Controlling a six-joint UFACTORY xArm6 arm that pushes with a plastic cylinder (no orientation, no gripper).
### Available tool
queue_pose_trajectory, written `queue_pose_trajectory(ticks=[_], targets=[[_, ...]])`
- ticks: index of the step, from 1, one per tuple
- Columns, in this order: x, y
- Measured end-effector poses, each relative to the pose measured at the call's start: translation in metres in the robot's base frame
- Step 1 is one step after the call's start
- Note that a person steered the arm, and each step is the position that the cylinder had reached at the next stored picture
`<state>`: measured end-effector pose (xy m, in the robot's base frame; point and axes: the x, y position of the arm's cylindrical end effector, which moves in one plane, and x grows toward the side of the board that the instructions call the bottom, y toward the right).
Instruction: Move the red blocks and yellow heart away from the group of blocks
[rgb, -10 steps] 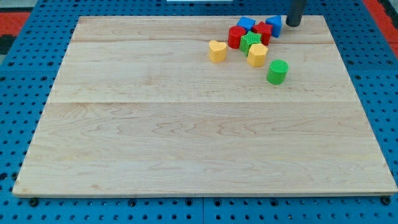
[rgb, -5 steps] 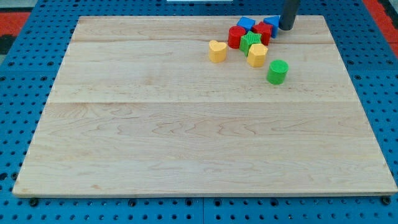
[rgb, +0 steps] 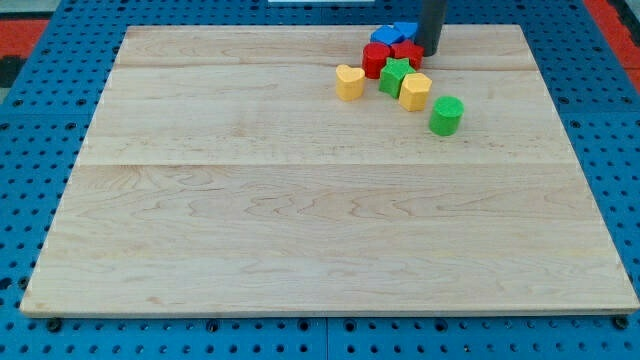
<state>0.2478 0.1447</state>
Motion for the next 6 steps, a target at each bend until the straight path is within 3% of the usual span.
queue_pose_trajectory(ticks=[6], targets=[[0.009, -0.025]])
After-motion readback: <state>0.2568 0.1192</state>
